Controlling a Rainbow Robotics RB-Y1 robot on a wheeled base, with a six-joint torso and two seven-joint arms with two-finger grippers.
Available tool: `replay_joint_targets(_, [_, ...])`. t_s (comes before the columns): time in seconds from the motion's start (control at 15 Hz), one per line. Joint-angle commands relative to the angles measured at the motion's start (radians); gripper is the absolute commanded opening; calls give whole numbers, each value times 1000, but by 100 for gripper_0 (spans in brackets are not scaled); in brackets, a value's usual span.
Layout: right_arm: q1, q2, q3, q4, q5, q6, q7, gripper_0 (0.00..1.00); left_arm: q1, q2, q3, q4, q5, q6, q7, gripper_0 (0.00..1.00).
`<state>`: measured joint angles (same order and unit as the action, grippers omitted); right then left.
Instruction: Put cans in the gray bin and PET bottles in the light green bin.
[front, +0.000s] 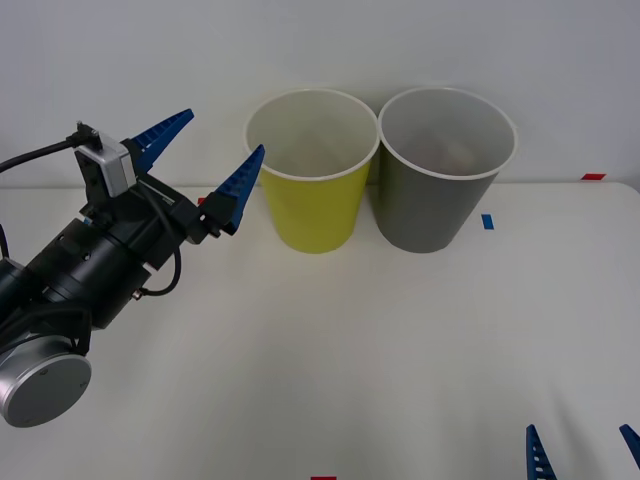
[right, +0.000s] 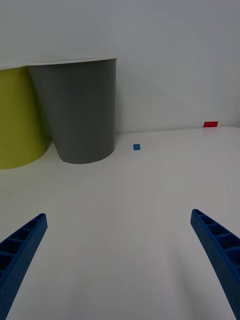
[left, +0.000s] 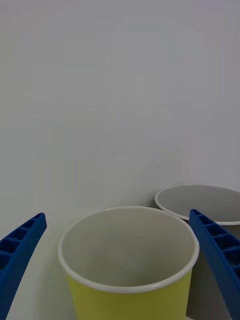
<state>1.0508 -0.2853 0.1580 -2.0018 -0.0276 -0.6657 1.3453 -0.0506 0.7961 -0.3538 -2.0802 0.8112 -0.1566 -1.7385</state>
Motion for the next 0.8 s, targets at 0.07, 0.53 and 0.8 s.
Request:
replay_joint_targets(0.07, [0,0,0,0,0,0,0,100,80,6,39,-41,-12,-9,-7,96])
replay_joint_targets(0.53, [0,0,0,0,0,0,0,100,281,-55,92,-63,-185,-106,-15,92])
replay_joint_targets(0.8, [0,0,0,0,0,0,0,100,425,-126,99,-63,-316,-195,16,91])
